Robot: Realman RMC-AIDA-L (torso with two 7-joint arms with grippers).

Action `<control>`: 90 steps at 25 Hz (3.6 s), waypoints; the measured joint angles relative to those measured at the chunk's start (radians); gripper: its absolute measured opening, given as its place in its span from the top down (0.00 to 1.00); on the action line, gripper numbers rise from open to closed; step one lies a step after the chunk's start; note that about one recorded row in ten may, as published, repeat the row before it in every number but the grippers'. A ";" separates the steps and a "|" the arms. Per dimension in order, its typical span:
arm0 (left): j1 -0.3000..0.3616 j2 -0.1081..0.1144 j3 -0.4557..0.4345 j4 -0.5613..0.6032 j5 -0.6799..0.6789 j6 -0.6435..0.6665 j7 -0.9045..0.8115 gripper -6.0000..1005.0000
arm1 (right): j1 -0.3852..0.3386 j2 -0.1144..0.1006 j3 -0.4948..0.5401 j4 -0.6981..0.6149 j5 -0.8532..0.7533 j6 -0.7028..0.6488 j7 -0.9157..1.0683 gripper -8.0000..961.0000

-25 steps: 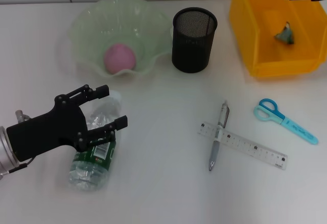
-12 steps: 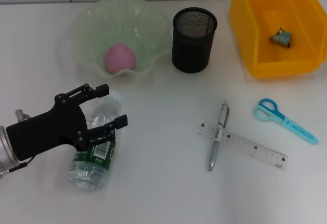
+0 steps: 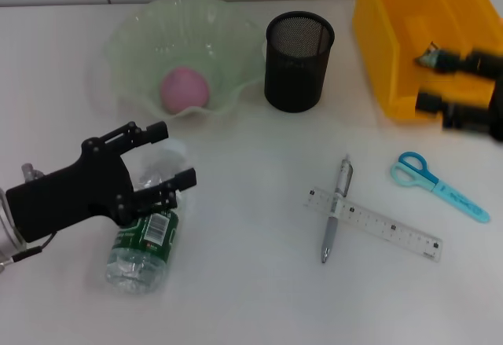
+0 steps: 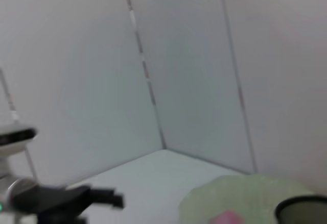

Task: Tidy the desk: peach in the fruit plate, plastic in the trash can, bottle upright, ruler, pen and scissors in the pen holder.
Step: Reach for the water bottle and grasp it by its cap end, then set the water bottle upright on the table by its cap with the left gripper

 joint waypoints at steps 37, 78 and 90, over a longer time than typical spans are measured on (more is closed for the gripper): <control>-0.017 -0.008 0.669 0.904 0.969 -0.520 -1.886 0.21 | 0.004 -0.002 0.027 0.286 -0.107 0.024 -0.214 0.20; -0.103 -0.004 0.696 0.795 1.025 -0.525 -1.813 0.51 | 0.016 -0.002 0.027 0.316 -0.116 0.052 -0.205 0.21; 0.003 0.000 0.673 0.993 0.851 -0.473 -1.541 0.54 | 0.016 -0.002 0.026 0.323 -0.117 0.059 -0.204 0.21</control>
